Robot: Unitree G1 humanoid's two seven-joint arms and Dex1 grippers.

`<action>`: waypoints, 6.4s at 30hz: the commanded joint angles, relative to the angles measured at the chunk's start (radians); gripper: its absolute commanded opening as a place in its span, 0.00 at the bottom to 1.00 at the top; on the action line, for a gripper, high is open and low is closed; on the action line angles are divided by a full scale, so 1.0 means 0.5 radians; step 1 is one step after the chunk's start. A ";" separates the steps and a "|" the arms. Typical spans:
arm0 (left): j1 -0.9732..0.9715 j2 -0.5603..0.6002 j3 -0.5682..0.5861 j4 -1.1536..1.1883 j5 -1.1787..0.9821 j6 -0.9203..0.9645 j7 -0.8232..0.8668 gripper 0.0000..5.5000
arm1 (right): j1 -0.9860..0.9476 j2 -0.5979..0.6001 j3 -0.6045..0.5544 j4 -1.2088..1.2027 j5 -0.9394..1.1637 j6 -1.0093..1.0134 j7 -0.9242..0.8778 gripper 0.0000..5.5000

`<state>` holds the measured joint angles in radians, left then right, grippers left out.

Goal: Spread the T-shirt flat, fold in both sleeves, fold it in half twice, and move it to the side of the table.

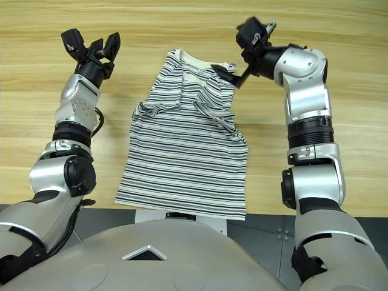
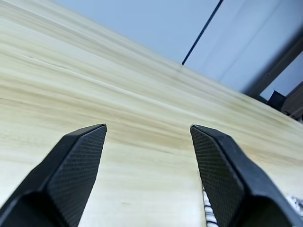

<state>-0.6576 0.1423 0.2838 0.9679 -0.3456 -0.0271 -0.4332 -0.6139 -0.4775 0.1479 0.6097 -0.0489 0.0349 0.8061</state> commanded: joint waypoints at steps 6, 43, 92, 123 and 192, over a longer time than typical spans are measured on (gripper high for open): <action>0.254 -0.223 -0.306 -0.354 0.139 0.204 -0.075 0.60 | -0.041 0.053 0.034 0.391 -0.067 -0.239 -0.057 0.99; 0.554 -0.031 -0.384 -0.302 0.317 0.194 -0.077 0.60 | -0.421 0.061 0.399 0.985 -0.605 -0.881 -0.317 0.99; 0.761 1.852 -1.608 -1.196 1.621 -2.605 -0.343 0.60 | 1.105 -1.654 0.224 -1.134 -2.317 -2.869 -1.628 0.99; 0.802 1.437 -1.796 -0.912 1.772 -2.711 -0.309 0.60 | 1.262 -1.414 0.479 -1.216 -2.125 -2.730 -1.365 0.99; 1.132 1.711 -1.413 -2.215 -0.114 -0.285 -1.923 0.02 | 0.659 -0.811 0.529 -1.043 1.004 -0.234 1.321 0.02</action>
<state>-0.1008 1.0069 -0.4513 -0.1257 -0.3826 -0.1966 -1.3695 -0.2632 -0.9017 0.4423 0.0797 0.4368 -0.1165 1.4281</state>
